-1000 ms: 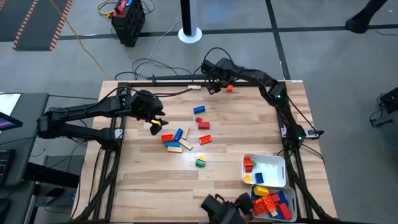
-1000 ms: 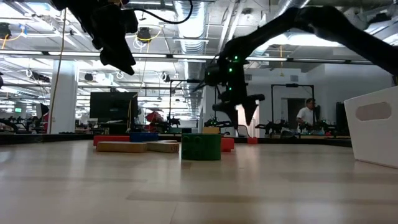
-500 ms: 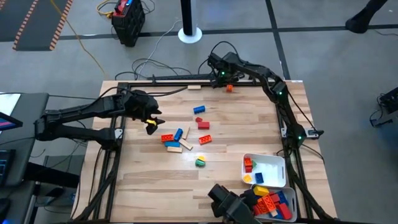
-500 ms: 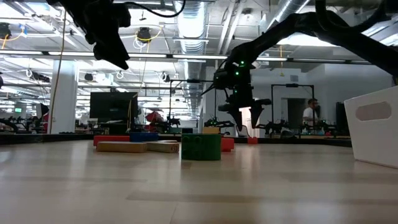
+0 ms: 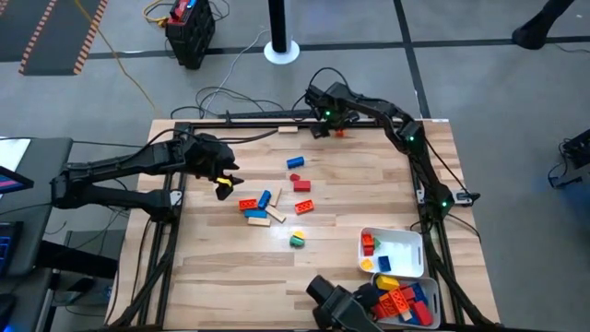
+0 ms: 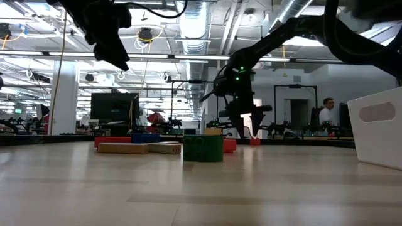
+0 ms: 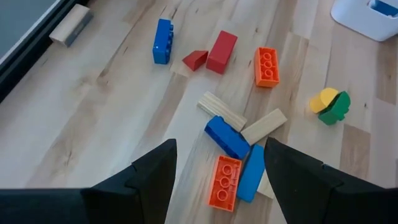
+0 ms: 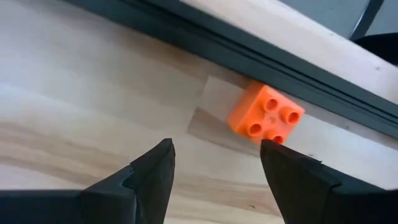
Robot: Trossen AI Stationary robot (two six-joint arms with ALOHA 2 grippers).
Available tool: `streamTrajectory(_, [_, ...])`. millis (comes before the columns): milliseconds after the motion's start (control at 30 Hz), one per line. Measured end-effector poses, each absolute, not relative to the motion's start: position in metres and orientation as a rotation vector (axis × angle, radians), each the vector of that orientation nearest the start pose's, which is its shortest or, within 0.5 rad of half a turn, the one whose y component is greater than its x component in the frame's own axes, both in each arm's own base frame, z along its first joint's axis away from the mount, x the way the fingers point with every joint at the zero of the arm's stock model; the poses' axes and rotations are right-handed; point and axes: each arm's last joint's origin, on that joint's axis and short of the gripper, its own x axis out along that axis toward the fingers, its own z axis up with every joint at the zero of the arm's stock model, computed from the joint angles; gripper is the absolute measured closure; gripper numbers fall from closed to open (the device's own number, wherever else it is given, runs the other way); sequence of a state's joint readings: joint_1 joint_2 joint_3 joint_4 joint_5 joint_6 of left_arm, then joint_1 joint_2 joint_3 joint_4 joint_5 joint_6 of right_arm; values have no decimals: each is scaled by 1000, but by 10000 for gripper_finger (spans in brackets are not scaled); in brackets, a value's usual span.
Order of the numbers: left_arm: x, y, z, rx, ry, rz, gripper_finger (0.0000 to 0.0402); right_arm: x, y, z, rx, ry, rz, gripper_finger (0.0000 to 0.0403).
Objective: Sort blocks by size
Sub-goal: Put the small orange game piece into the white bin
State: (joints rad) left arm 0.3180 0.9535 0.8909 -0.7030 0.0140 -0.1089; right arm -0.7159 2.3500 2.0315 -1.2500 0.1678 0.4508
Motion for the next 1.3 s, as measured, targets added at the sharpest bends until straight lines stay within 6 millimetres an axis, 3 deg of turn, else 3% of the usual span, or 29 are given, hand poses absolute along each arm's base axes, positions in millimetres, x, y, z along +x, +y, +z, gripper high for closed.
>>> streamTrajectory(267, [173, 56, 296, -224, 761, 324, 168, 341, -300, 175, 719, 1466, -882, 133])
streamTrajectory(500, [170, 55, 297, -227, 756, 326, 168, 344, -293, 201, 606, 1443, -995, 133])
streamTrajectory(667, [170, 56, 297, -225, 756, 330, 168, 372, -273, 211, 698, 1256, -1095, 133])
streamTrajectory(767, [170, 55, 297, -225, 756, 330, 168, 398, -251, 213, 658, 1138, -1105, 133])
streamTrajectory(900, [165, 54, 298, -235, 761, 334, 168, 414, -232, 215, 639, 1003, -1237, 133])
streamTrajectory(1033, [160, 52, 300, -247, 761, 339, 168, 418, -239, 211, 636, 932, -1261, 135])
streamTrajectory(1300, [144, 47, 307, -302, 721, 382, 168, 398, -265, 193, 714, 860, -1469, 168])
